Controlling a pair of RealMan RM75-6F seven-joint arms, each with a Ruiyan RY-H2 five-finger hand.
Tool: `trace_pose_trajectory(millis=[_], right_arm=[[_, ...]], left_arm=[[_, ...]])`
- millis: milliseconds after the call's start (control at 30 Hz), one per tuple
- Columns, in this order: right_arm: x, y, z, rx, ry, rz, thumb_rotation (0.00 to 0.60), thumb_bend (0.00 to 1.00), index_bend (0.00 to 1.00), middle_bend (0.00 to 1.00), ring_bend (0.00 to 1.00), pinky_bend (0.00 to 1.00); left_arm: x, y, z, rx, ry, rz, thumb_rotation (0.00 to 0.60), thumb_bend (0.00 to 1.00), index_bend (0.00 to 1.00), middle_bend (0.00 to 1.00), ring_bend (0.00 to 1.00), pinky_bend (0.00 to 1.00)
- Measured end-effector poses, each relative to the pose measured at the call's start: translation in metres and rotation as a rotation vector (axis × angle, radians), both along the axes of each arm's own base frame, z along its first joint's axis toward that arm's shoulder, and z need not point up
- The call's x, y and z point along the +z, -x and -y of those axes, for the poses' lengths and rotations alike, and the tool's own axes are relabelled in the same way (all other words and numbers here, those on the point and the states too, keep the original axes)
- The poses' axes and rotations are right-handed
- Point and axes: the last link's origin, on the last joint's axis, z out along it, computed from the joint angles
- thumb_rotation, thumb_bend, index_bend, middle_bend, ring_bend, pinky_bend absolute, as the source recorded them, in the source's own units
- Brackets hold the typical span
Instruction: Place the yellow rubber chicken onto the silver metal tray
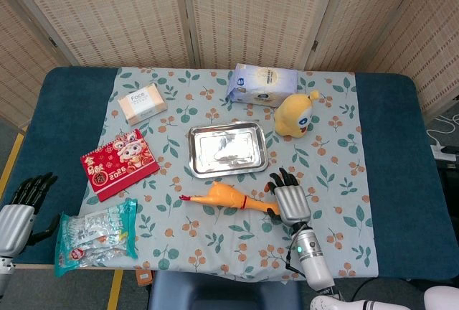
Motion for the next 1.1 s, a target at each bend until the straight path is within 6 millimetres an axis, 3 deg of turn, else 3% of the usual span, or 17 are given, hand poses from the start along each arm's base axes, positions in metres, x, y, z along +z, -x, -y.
trace_pose_trajectory(millis=[467,700,800,900,1100], right_arm=[[-0.021,-0.008,0.001,-0.022,-0.055,0.017,0.600,0.25,0.36,0.16,0.05,0.14],[-0.033,-0.013,0.001,-0.033,-0.079,0.021,0.600,0.26,0.46,0.18,0.08,0.17],[-0.036,-0.015,0.002,-0.034,-0.069,0.015,0.600,0.29,0.60,0.28,0.22,0.35],[-0.036,-0.017,0.002,-0.035,-0.047,0.006,0.600,0.32,0.74,0.40,0.42,0.62],[-0.036,-0.019,0.002,-0.029,-0.014,-0.008,0.600,0.37,0.83,0.50,0.60,0.84]], left_arm=[[0.009,0.004,0.000,0.008,-0.018,0.025,0.600,0.44,0.00,0.00,0.00,0.05],[0.011,0.005,0.000,0.008,-0.015,0.034,0.600,0.44,0.00,0.00,0.00,0.05],[0.011,0.006,0.000,0.010,-0.014,0.037,0.600,0.44,0.00,0.00,0.00,0.05],[0.012,0.006,0.000,0.011,-0.013,0.039,0.600,0.44,0.00,0.00,0.00,0.05],[0.012,0.006,0.001,0.011,-0.008,0.036,0.600,0.44,0.00,0.00,0.00,0.05]])
